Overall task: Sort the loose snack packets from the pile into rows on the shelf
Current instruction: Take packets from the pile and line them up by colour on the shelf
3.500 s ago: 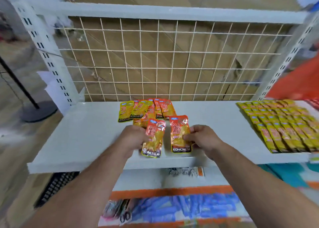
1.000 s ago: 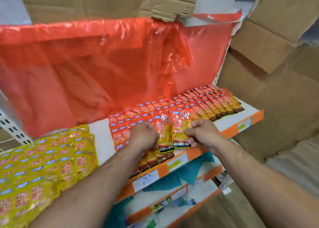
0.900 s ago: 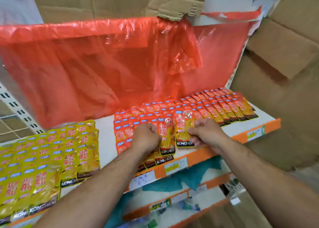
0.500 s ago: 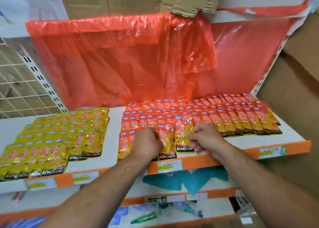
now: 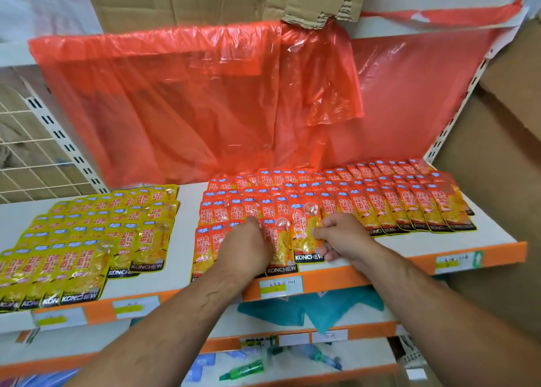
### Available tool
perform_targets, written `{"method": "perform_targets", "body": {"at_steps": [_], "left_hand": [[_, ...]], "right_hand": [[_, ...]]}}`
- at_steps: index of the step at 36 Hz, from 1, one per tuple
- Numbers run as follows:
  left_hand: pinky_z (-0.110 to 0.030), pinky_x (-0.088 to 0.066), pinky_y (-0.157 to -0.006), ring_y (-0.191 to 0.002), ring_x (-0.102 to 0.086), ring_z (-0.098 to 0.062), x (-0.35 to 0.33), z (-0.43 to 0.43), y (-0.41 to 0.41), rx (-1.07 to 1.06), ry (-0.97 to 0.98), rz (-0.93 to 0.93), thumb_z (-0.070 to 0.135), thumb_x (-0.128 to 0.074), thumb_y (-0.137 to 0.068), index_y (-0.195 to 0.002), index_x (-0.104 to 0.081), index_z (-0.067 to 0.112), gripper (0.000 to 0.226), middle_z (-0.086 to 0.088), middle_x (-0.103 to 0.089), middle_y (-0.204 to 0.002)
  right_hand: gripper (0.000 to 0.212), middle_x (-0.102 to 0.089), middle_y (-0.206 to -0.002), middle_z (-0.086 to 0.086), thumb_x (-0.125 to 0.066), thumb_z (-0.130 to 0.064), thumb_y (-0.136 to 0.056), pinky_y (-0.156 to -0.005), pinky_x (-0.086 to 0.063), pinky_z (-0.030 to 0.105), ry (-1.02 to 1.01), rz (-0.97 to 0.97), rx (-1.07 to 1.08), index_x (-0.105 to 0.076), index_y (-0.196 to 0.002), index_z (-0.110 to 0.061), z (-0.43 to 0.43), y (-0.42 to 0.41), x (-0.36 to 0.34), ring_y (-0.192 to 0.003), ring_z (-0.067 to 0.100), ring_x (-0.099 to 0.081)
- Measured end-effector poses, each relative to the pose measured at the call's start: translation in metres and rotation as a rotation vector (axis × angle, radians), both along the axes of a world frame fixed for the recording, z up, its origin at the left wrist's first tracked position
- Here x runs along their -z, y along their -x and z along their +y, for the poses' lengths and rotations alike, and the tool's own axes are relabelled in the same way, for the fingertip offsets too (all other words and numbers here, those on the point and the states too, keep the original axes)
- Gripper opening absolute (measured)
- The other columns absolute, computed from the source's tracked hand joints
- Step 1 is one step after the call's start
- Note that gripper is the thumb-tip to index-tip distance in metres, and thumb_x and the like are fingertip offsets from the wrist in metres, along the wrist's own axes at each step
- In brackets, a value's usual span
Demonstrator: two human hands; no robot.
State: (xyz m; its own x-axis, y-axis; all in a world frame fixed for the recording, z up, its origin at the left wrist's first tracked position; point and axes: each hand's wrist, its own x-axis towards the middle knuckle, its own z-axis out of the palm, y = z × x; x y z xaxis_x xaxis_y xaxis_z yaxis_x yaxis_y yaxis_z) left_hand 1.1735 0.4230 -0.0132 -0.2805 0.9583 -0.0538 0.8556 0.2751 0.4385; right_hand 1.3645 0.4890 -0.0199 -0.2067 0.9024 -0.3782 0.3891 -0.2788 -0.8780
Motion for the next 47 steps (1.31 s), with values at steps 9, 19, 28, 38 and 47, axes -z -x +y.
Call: {"method": "perform_targets", "body": {"at_steps": [9, 19, 28, 38, 47], "left_hand": [[-0.034, -0.043, -0.077, -0.101, -0.055, -0.026, -0.006, -0.004, 0.021, 0.021, -0.227, 0.201, 0.037, -0.057, -0.089, -0.114, -0.055, 0.016, 0.032, -0.006, -0.061, -0.109], [-0.038, -0.039, -0.096, -0.116, -0.045, -0.021, -0.006, -0.007, 0.028, 0.144, -0.200, 0.369, 0.049, -0.048, -0.091, -0.129, -0.053, 0.025, 0.045, 0.003, -0.056, -0.128], [-0.039, -0.039, -0.098, -0.118, -0.045, -0.021, -0.002, -0.007, 0.030, 0.172, -0.133, 0.348, 0.051, -0.046, -0.092, -0.133, -0.049, 0.025, 0.049, 0.001, -0.055, -0.129], [-0.037, -0.039, -0.099, -0.117, -0.046, -0.020, -0.003, -0.010, 0.032, 0.200, -0.132, 0.364, 0.052, -0.045, -0.093, -0.133, -0.049, 0.025, 0.048, 0.003, -0.055, -0.130], [-0.038, -0.044, -0.097, -0.110, -0.053, -0.021, 0.005, -0.027, 0.044, 0.107, -0.167, 0.331, 0.053, -0.045, -0.082, -0.124, -0.057, 0.025, 0.052, 0.003, -0.062, -0.122]], "right_hand": [[0.020, -0.060, -0.077, 0.018, -0.066, -0.009, -0.092, -0.046, -0.051, 0.029, 0.064, -0.056, -0.037, -0.051, -0.104, -0.004, -0.004, 0.019, 0.003, -0.046, 0.018, -0.058], [0.016, -0.069, -0.062, 0.017, -0.068, -0.015, -0.090, -0.040, -0.044, 0.022, -0.033, -0.274, -0.016, -0.056, -0.083, -0.007, -0.015, 0.031, -0.003, -0.040, 0.020, -0.058], [0.029, -0.064, -0.046, 0.007, -0.060, -0.015, -0.084, -0.048, -0.054, 0.025, -0.175, -0.520, -0.069, -0.060, -0.058, -0.004, -0.018, 0.039, -0.001, -0.039, 0.015, -0.060], [0.031, -0.052, -0.058, -0.002, -0.064, -0.032, -0.084, -0.043, -0.032, 0.024, -0.333, -0.759, -0.083, -0.047, -0.064, -0.016, -0.027, 0.039, -0.010, -0.053, 0.015, -0.051], [0.051, -0.050, -0.135, -0.002, -0.049, -0.046, -0.094, -0.103, -0.038, 0.036, -0.690, -0.796, -0.395, -0.048, -0.140, -0.023, -0.045, 0.058, -0.011, -0.124, 0.020, -0.042]]}}
